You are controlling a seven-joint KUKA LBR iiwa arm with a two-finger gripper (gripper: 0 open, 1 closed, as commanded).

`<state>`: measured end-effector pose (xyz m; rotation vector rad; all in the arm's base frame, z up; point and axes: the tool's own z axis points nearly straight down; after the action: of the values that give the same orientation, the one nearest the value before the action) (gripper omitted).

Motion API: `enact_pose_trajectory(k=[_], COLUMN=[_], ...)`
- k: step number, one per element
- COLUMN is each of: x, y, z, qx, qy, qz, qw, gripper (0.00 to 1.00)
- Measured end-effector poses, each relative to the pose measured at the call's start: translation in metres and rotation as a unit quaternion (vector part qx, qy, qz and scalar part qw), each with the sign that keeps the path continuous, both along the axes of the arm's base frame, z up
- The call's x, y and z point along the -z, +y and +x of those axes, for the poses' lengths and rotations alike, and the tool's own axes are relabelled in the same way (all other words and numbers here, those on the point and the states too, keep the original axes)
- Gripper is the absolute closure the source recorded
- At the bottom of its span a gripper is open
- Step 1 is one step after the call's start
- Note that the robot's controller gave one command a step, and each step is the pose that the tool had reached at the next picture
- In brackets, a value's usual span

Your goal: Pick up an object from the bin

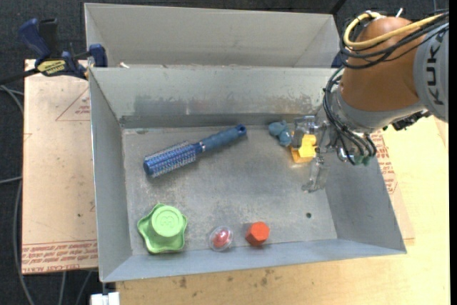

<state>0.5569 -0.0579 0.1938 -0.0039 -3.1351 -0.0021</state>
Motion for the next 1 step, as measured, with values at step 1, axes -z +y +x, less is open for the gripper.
enact_pose_trajectory(k=[1], x=[0.0626], y=[-0.0973], z=[0.0552], qx=[-0.056], qy=[-0.0049], qz=[-0.002], qw=[0.9984], gripper=[0.0])
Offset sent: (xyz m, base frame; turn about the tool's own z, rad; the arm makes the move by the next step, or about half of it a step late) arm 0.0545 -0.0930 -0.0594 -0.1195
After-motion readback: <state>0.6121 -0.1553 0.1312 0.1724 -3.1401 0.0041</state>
